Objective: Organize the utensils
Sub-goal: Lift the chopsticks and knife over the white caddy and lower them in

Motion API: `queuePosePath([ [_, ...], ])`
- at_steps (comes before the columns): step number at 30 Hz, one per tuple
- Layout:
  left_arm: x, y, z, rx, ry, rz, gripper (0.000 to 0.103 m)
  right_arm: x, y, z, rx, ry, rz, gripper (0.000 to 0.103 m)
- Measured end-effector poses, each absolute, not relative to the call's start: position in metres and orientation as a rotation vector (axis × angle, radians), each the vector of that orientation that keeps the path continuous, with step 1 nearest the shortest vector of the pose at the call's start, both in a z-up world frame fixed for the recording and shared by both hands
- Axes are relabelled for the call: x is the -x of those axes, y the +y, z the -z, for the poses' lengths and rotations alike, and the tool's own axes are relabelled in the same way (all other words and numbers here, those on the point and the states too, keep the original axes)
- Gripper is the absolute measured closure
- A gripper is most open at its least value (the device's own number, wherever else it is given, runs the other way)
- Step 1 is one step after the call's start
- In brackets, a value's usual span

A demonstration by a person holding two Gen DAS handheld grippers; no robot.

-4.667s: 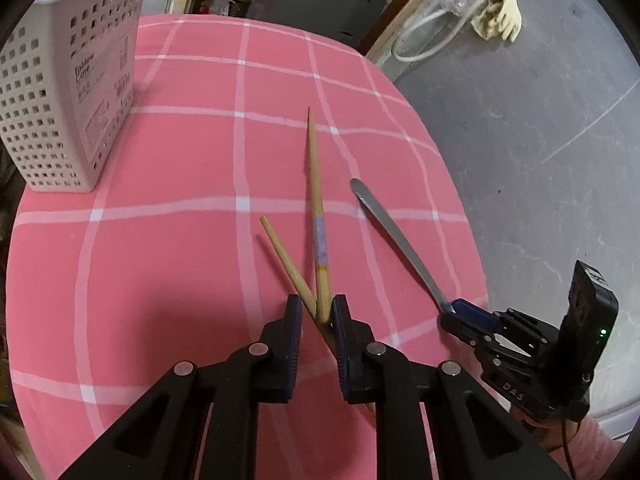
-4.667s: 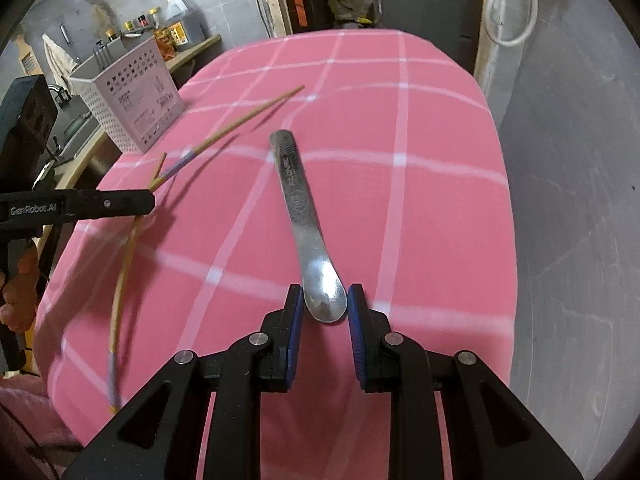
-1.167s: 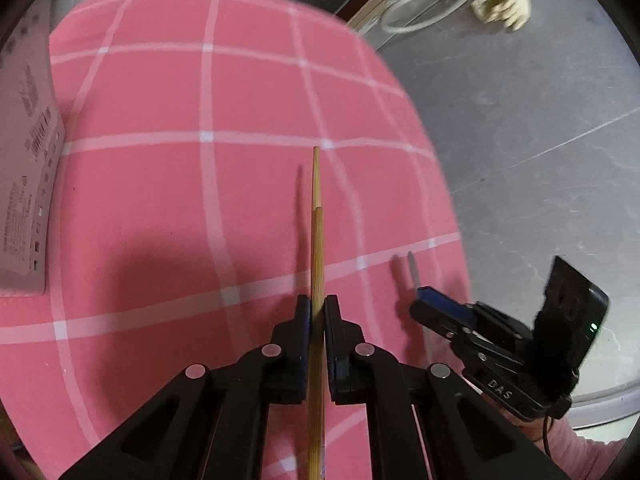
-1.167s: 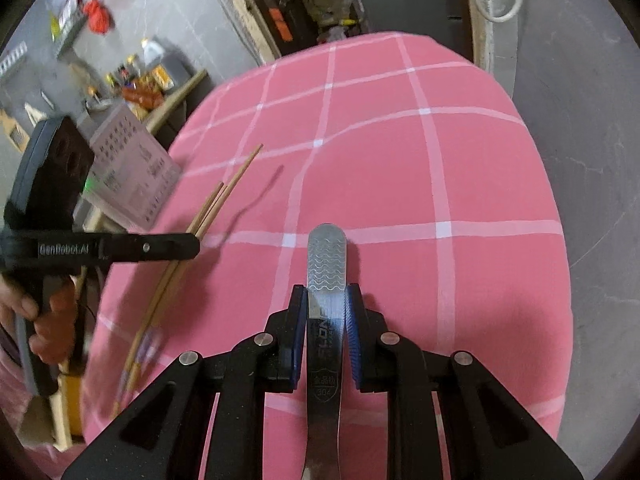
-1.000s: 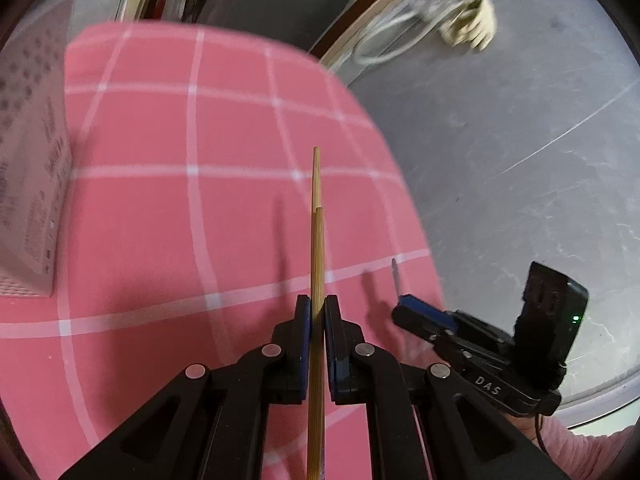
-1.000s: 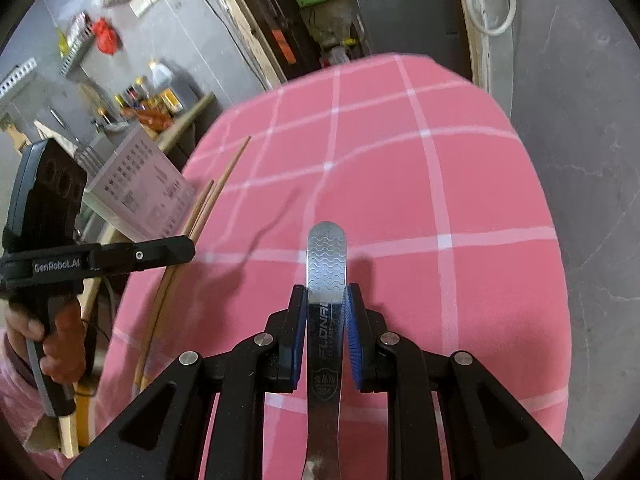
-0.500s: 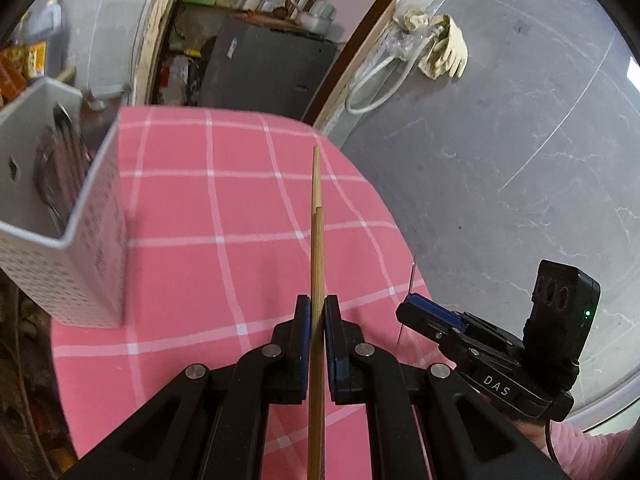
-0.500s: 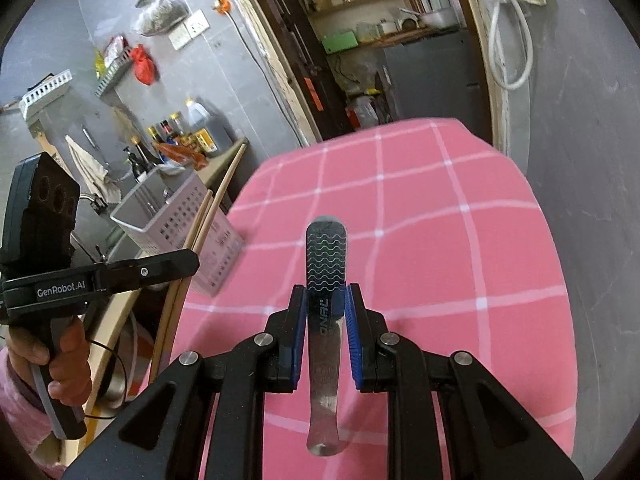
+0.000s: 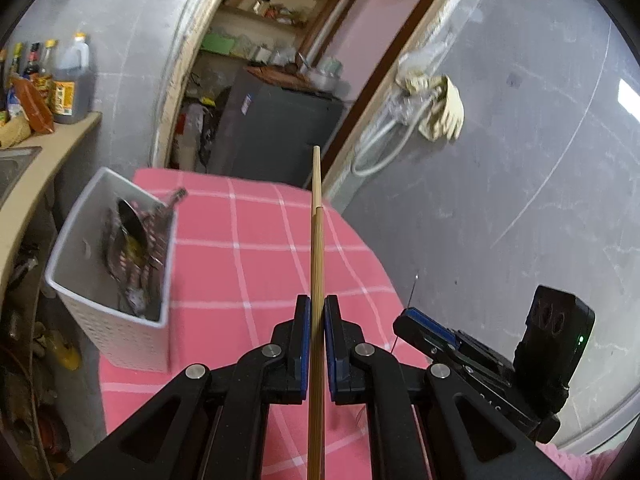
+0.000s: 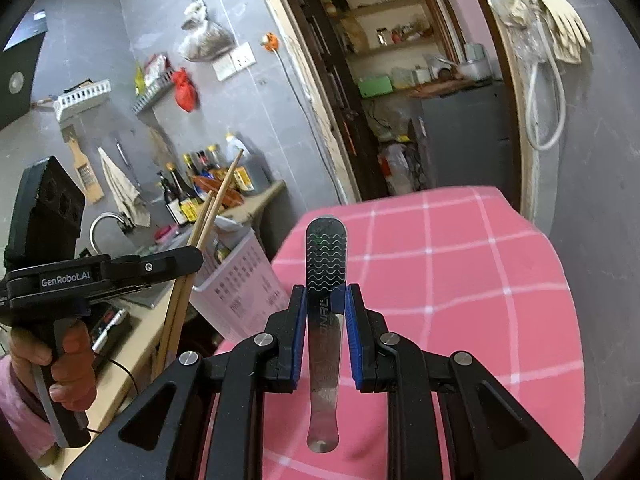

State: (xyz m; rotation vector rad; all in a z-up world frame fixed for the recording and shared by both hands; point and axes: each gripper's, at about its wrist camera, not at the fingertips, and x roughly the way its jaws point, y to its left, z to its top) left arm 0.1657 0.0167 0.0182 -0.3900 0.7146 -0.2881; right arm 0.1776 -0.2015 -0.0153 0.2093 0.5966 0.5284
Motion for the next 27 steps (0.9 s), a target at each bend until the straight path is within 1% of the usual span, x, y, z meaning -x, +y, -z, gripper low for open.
queuePosePath([
  [8,-0.164,0.061,-0.060,0.429,0.557,0.172,0.096,-0.195,-0.182,-0.021,-0.268,0.485,-0.583,0.086],
  [13,-0.165,0.096,-0.087,0.443,0.433,0.073,0.096,-0.212,-0.152,-0.052,-0.314,0.382,-0.640,0.086],
  [17,-0.166,0.117,-0.101,0.437,0.333,-0.014,0.096,-0.220,-0.121,-0.064,-0.338,0.330,-0.679,0.086],
  [21,-0.180,0.130,-0.104,0.430,0.264,-0.074,0.096,-0.224,-0.095,-0.065,-0.343,0.307,-0.699,0.086],
  [27,-0.197,0.140,-0.092,0.409,0.200,-0.135,0.096,-0.247,-0.067,-0.062,-0.362,0.280,-0.709,0.086],
])
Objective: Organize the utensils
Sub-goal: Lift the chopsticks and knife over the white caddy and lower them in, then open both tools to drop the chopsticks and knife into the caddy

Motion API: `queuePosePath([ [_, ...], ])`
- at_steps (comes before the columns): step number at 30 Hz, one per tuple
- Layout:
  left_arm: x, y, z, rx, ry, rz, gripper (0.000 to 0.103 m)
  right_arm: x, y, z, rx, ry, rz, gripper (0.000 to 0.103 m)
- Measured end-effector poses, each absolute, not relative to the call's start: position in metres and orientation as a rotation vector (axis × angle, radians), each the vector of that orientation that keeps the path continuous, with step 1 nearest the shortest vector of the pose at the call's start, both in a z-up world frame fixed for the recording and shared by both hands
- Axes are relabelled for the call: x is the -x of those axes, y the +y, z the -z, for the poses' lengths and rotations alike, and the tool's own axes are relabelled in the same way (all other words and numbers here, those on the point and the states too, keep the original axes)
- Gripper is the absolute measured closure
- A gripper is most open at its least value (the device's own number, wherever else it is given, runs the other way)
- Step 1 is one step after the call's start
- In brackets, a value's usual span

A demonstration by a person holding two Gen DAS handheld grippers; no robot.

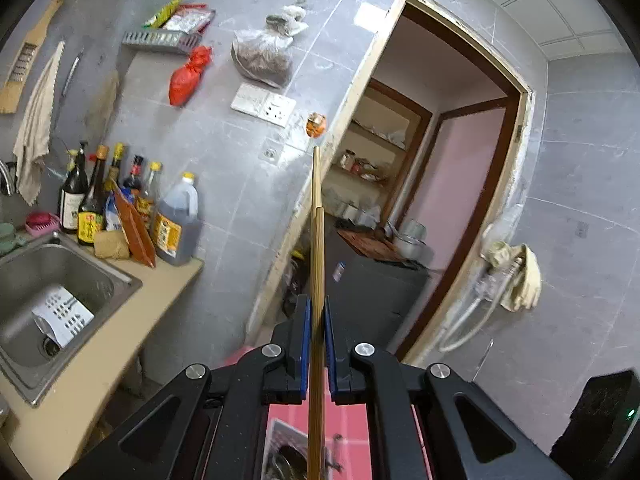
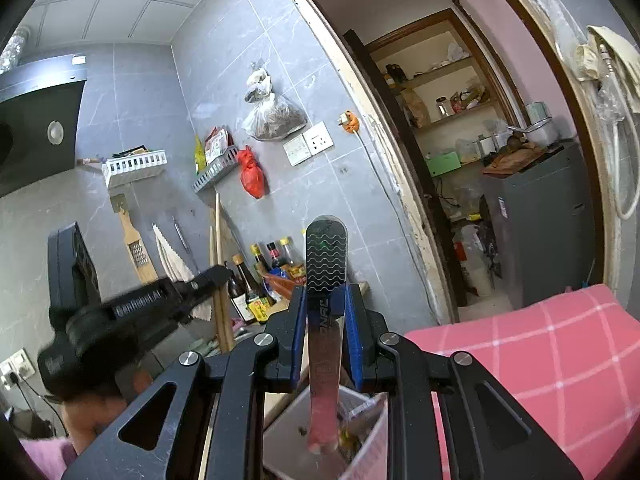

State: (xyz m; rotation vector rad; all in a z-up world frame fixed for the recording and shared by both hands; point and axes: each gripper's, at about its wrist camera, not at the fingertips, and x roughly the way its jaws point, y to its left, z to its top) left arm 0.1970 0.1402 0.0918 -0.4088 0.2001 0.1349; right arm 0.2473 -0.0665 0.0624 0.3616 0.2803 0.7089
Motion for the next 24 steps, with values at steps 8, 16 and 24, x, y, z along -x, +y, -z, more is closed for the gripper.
queuePosePath([
  [8,-0.208,0.142,-0.065,0.397,0.141,-0.176,0.096,-0.263,-0.032,-0.039,-0.317,0.315,-0.733,0.086],
  [16,-0.205,0.141,-0.037,0.400,0.174,-0.170,0.096,-0.265,-0.025,-0.013,-0.260,0.379,-0.751,0.086],
  [24,-0.190,0.137,-0.022,0.380,0.246,-0.121,0.096,-0.251,-0.027,-0.005,-0.184,0.401,-0.758,0.085],
])
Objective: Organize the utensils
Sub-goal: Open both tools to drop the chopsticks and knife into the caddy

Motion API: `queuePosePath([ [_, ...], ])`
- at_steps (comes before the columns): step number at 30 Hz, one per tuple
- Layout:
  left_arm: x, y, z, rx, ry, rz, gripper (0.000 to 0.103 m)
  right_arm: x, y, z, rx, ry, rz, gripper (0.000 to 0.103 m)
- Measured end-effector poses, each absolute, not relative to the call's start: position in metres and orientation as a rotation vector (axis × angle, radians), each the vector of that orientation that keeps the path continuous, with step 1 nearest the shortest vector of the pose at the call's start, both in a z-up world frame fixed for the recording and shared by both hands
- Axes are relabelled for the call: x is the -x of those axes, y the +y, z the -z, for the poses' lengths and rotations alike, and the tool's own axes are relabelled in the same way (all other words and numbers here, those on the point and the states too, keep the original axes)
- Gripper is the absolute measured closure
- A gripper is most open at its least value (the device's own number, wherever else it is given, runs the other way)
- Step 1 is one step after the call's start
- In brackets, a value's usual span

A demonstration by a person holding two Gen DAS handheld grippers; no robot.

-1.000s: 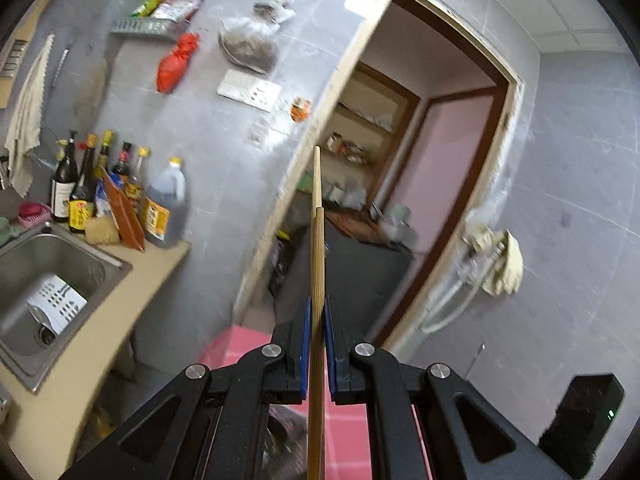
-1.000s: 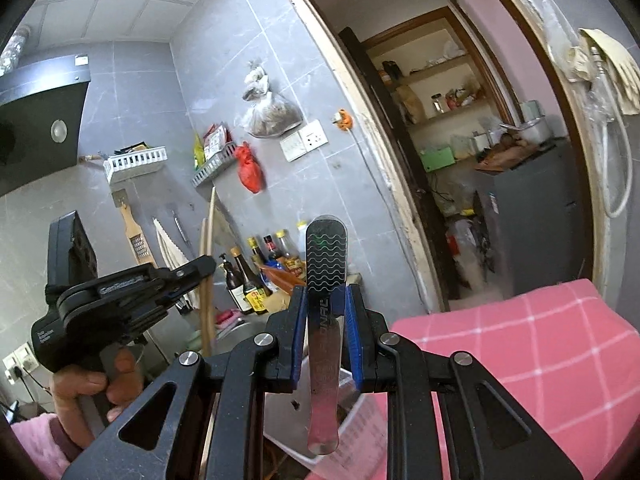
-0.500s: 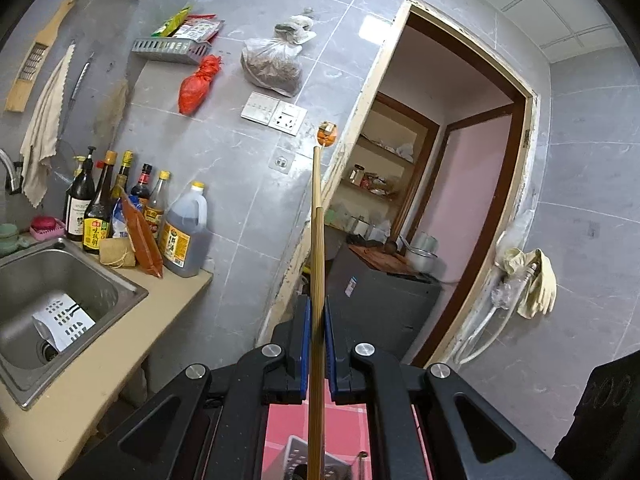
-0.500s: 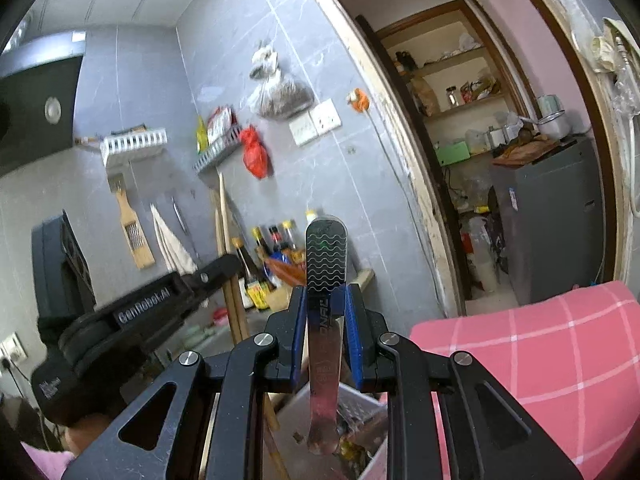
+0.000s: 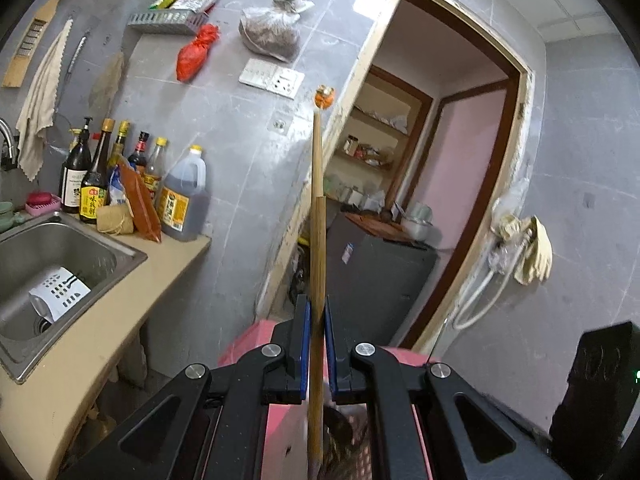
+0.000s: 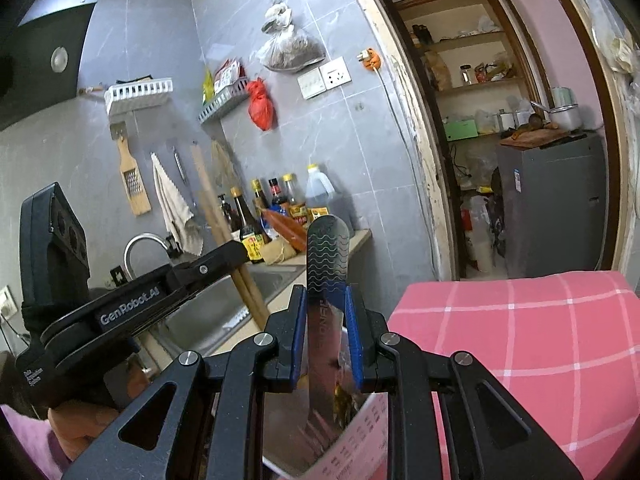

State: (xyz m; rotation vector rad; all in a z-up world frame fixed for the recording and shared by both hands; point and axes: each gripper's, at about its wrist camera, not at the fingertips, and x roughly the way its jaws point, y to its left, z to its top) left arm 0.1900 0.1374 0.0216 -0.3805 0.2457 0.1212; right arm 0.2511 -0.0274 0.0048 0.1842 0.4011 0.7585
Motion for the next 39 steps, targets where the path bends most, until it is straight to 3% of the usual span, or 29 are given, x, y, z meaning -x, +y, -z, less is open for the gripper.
queuePosePath([
  [10,-0.174,0.131,-0.022,0.354,0.313,-0.046,0.094,-0.234,-0.045,-0.020,-0.157,0.380,-0.718,0.081],
  [14,-0.167,0.127,-0.027,0.351,0.322,-0.028,0.074,-0.225,-0.058,-0.030,-0.164,0.358,-0.678,0.070],
  [19,-0.157,0.117,-0.033,0.328,0.335,-0.026,0.067,-0.210,-0.079,-0.044,-0.167,0.330,-0.607,0.057],
  [30,-0.102,0.087,-0.050,0.291,0.306,-0.038,0.018,-0.146,-0.139,-0.072,-0.101,0.250,-0.408,0.020],
  [36,-0.069,0.071,-0.047,0.261,0.320,-0.056,0.002,-0.110,-0.170,-0.077,-0.074,0.260,-0.315,0.004],
  [39,-0.053,0.063,-0.041,0.238,0.343,-0.064,0.001,-0.094,-0.183,-0.074,-0.068,0.272,-0.271,0.001],
])
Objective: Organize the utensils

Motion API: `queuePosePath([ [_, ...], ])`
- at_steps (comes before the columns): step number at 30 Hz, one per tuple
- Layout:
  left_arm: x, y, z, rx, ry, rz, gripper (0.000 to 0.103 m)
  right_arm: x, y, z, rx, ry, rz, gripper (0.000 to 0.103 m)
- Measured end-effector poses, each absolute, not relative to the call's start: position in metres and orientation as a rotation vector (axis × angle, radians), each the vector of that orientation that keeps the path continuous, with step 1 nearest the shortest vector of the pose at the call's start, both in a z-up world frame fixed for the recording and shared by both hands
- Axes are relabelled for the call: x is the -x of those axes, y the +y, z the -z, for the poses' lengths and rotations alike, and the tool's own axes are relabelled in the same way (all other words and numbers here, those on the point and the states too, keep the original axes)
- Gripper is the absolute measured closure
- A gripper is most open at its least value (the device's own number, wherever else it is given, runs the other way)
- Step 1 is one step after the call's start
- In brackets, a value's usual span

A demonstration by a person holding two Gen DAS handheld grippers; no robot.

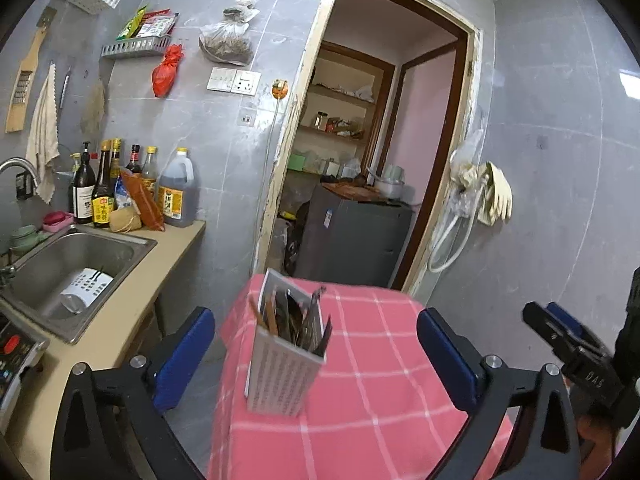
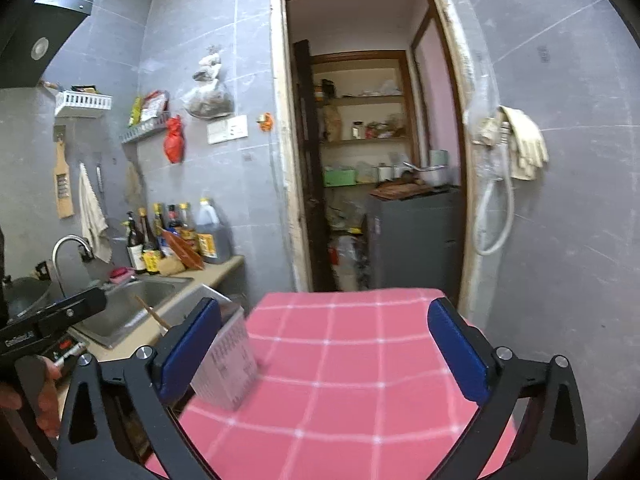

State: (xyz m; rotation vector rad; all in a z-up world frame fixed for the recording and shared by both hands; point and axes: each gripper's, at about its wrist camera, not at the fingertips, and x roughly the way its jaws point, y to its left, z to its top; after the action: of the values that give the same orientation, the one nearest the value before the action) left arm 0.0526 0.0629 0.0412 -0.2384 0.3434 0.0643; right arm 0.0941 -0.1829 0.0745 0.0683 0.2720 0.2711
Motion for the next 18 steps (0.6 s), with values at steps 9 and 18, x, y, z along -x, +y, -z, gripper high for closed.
queuePosePath([
  [9,-0.017,0.044,-0.010,0.195,0.409,-0.053,0.001,-0.051,-0.215,-0.054,-0.061,0.307,-0.194,0.001],
  [18,0.000,0.036,0.012,0.171,0.433,-0.038,0.001,-0.026,-0.224,-0.033,-0.040,0.334,-0.142,0.001],
])
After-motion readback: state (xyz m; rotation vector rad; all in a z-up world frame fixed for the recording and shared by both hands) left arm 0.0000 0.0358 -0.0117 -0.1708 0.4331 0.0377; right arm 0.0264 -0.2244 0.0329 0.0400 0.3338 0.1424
